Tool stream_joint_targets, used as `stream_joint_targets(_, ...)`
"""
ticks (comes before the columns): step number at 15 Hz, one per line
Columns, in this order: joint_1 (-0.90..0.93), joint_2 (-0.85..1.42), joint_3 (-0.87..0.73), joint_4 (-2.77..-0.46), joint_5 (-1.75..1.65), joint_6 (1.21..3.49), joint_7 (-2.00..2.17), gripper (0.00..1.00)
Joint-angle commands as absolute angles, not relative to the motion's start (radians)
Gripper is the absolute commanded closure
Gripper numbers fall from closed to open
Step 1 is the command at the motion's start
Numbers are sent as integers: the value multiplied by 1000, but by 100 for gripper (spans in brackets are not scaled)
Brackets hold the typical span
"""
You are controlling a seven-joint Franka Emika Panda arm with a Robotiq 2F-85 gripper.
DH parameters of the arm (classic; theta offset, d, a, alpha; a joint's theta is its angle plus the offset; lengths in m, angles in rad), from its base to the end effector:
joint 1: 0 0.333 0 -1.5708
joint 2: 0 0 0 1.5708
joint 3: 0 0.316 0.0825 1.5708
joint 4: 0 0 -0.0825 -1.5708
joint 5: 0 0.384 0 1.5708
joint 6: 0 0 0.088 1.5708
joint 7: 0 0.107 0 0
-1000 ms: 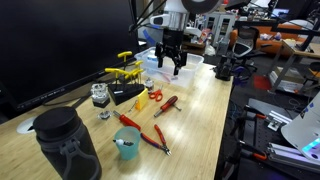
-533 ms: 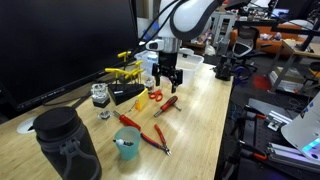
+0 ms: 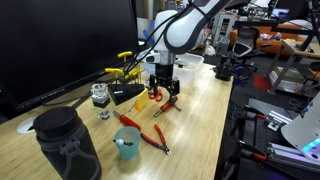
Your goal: Put the screwdriver into the basket.
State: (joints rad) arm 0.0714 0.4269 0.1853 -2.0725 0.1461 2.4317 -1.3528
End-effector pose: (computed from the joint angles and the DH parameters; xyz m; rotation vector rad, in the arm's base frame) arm 0.5644 0.1477 0.2198 -2.1873 -2.0003 -0.0492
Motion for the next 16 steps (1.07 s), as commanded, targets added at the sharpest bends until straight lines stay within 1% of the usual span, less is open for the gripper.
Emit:
stream_joint_targets(1,47,421,215,-2090,133,2444,-1370,0)
stream_joint_targets(14,58,470,195,-2134,48,2478,-1258,0)
stream_joint_targets(15,57,474,194,-2134,43,2479,-1251,5)
stream_joint_targets(16,56,479,194,-2133,39,2480,-1245,22)
